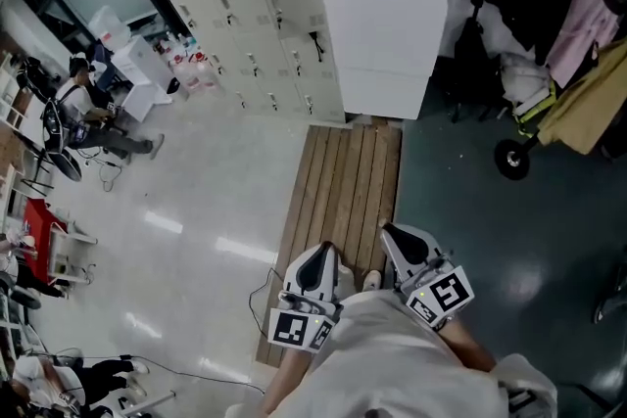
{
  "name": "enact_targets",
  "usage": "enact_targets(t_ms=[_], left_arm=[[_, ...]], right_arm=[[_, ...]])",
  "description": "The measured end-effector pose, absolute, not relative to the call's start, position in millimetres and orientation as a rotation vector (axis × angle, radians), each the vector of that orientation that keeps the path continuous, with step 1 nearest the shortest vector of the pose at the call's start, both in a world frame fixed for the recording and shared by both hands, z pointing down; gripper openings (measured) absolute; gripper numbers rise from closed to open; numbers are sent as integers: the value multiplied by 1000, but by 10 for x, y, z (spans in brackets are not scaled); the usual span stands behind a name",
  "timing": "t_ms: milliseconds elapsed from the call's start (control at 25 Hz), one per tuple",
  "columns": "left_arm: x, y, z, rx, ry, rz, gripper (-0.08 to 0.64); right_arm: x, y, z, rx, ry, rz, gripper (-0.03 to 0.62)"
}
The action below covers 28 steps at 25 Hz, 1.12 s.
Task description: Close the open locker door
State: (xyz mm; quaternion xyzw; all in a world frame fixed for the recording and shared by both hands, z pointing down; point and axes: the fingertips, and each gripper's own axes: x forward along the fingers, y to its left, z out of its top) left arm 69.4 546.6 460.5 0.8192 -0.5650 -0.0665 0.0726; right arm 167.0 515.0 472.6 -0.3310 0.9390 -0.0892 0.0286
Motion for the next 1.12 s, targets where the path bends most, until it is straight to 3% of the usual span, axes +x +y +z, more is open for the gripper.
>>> enact_targets(t_ms=[400, 1120], left_arm=[[326, 5054, 4818, 2372, -1736, -180, 17], [-272, 3018, 4553, 2544, -1575, -247, 17]], right_arm=[[1311, 4693, 4949, -992, 2938, -351, 32], [738, 2826, 4756, -1205, 2835, -307, 34]])
